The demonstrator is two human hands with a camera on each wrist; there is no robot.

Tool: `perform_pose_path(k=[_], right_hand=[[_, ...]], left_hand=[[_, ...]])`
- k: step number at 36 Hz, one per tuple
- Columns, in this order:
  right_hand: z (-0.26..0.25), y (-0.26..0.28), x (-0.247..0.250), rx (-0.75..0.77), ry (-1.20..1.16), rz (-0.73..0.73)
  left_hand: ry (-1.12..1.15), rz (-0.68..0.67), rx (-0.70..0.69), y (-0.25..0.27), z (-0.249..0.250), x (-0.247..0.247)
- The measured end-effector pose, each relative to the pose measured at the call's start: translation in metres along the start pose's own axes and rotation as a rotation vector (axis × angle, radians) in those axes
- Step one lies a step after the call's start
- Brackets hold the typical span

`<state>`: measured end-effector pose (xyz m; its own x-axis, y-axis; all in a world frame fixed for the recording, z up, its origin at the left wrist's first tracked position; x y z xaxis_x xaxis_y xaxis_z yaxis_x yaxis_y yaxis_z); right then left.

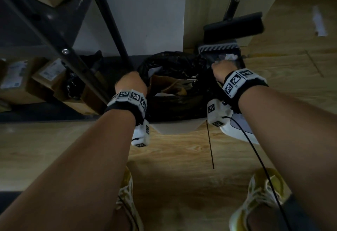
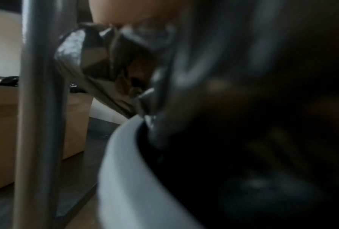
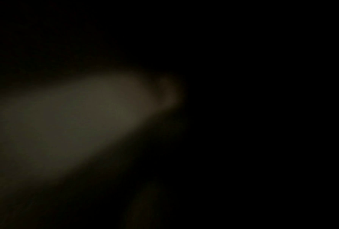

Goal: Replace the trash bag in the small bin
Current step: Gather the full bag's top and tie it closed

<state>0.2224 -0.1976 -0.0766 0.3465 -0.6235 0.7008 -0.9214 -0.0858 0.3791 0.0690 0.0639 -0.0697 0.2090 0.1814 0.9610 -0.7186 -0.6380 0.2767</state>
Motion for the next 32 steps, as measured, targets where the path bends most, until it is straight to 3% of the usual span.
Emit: perform_pose_path(k=[4, 11, 16, 22, 26, 32], right_hand=[[0.010, -0.002, -0.012, -0.027, 0.039, -0.030], [0.008, 0.010, -0.016, 0.047, 0.171, -0.072], [0.020, 0.017, -0.001, -0.030, -0.038, 0.029], [0.018, 0.032, 0.011, 0.010, -0.156, 0.087], [0.002, 0.039, 0.020, 0.132, -0.219, 0.124], [-0.012, 0.060, 0.036, 0.171, -0.471, 0.184]], left_hand=[[0.076, 0.059, -0.039, 0.002, -0.001, 0.006], [0.069, -0.014, 0.005, 0.011, -0.005, 0.005], [0.014, 0.004, -0.070, 0.041, -0.005, -0.003], [-0.028, -0.037, -0.113, 0.063, -0.001, -0.013], [-0.054, -0.078, -0.064, 0.069, -0.004, -0.017], [0.014, -0.062, 0.032, 0.078, -0.014, -0.017]])
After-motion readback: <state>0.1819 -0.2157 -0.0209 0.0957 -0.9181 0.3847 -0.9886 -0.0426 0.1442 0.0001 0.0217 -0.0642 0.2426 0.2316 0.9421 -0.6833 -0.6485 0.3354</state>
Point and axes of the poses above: each hand's wrist, its own y-axis away from the middle knuckle, its own x-axis out of the back of the hand, z = x × y, the point moved 9 cm from there along -y, towards the middle knuckle, and after that the axes turned 10 degrees about -y, right-handed, at the moved point
